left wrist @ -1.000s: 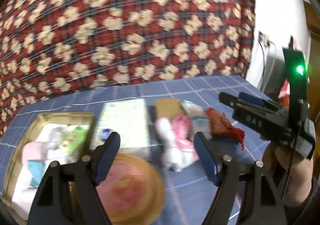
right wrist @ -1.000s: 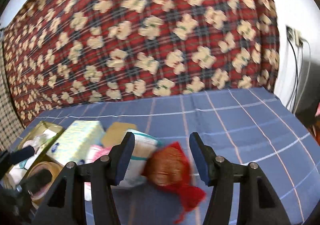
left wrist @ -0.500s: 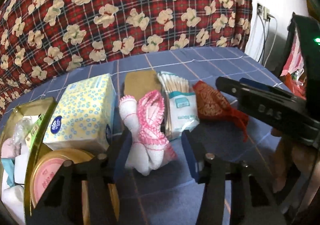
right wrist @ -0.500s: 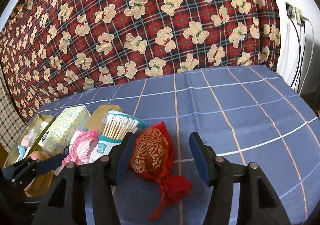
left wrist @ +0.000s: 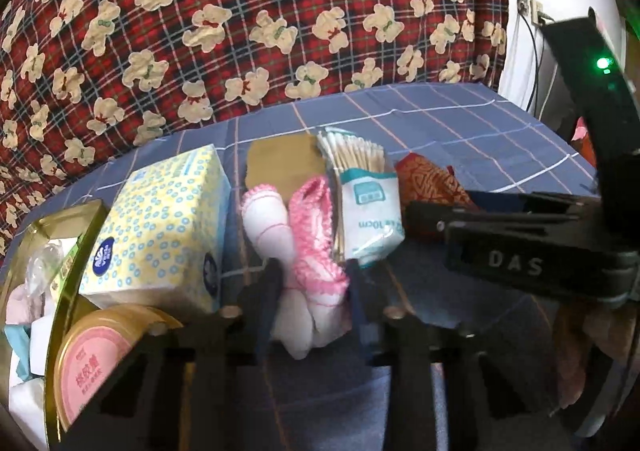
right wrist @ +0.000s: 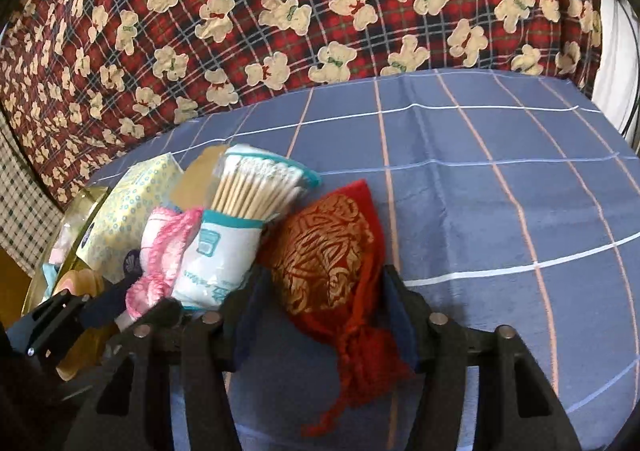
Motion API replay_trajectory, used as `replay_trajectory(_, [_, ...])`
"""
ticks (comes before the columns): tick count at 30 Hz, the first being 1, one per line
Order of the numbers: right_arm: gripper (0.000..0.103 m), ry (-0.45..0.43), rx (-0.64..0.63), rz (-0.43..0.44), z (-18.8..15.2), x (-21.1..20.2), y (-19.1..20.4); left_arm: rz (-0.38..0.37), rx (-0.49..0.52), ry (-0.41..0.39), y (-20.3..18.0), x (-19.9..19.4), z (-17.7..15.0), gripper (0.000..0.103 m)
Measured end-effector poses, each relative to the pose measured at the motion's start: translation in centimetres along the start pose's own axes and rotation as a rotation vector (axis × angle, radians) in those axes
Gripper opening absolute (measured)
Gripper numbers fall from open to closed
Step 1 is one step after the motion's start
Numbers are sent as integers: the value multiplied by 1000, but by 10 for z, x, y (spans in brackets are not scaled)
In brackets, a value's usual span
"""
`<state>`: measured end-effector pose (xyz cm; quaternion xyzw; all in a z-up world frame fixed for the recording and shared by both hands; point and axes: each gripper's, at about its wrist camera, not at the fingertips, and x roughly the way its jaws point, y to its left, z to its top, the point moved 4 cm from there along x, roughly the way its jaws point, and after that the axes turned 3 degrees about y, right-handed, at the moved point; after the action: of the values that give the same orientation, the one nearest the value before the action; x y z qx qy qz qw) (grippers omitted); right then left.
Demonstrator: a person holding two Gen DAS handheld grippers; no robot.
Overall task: Organize soft objects
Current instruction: 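Grasp the red embroidered pouch with the right gripper, then lift the red embroidered pouch with the right gripper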
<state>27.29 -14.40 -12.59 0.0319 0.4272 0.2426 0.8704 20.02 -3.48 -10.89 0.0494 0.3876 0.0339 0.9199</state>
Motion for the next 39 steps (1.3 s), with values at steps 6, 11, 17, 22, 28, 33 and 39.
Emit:
replay_trajectory(6, [32,-17,-3,27,-3,-5,2,-31,8,-33,-3,-7,0,13])
replay_trajectory(11, [32,-63,7,27,-3,-13,1,-95,-35,-82,3,-16,-1,12])
replay_trajectory(17, [32,-109,30,27,-3,-23,-3,-122,-72,-126,9,-24,-1,12])
replay_trajectory(22, [32,-124,50,33,-3,-26,-6,-109,-66,-151,7,-30,-2,12])
replay_trajectory(28, [32,-168,66,31,-3,-34,-9,-104,-62,-180,8,-35,-2,12])
replay_trajectory(33, [32,-185,82,32,-3,-38,-12,-104,-67,-186,9,-36,-2,12])
replay_trajectory(39, [32,-225,84,12,-4,-46,-13,-106,-76,-187,10,-37,-2,12])
